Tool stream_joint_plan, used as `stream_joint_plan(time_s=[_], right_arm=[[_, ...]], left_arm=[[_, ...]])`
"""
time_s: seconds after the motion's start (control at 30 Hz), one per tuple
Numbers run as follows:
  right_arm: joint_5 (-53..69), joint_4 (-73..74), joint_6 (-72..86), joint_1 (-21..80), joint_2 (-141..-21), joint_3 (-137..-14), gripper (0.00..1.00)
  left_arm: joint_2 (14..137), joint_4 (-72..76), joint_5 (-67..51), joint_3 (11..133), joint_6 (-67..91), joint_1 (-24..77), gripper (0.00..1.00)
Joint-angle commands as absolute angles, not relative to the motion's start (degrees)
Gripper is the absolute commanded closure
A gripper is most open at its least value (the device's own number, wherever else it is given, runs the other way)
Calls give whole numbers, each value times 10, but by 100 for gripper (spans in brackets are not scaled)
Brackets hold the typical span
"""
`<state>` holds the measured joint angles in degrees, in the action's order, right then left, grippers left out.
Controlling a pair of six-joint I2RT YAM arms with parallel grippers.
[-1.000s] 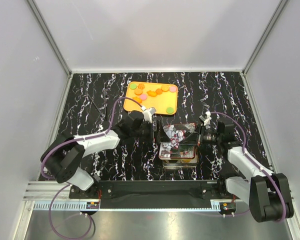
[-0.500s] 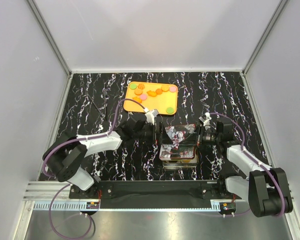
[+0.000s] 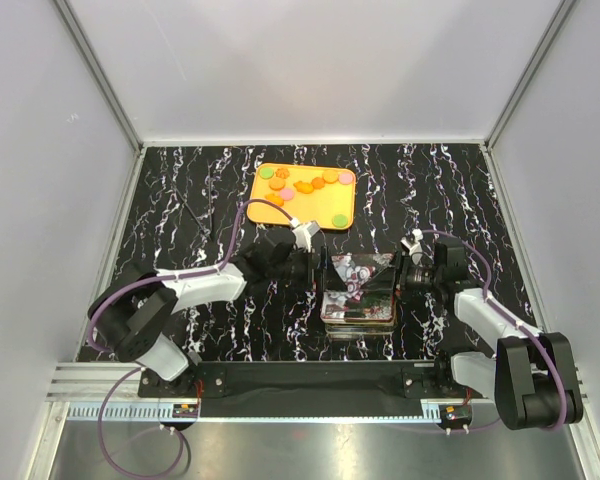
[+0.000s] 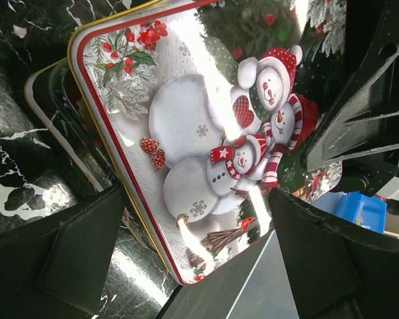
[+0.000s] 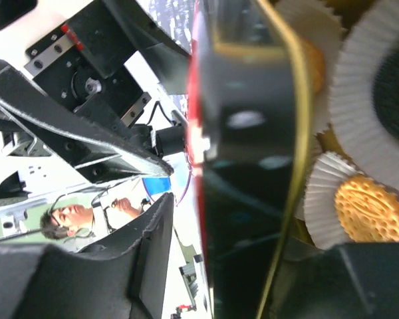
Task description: Pack the cookies
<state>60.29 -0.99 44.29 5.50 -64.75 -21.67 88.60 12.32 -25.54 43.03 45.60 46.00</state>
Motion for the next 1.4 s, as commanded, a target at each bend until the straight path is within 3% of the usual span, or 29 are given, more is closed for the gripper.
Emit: stream_joint_plan(time_s=[0.0,0.47,0.73,1.03,1.37], right_arm=[[587,50,411,45,-639,-244,55],[550,107,376,36,-636,-258,50],[539,100,362,36,-651,-268,59],[548,83,362,36,-649,-266,62],[533,98,354,35,-659,-276,52]], left_arm=[[890,157,-260,444,457,466,5],[898,151,-262,451,454,473,6],[904,150,-262,455,454,475,6],[911,141,-262,467,451,476,7],[915,142,-262,468,453,480,7]])
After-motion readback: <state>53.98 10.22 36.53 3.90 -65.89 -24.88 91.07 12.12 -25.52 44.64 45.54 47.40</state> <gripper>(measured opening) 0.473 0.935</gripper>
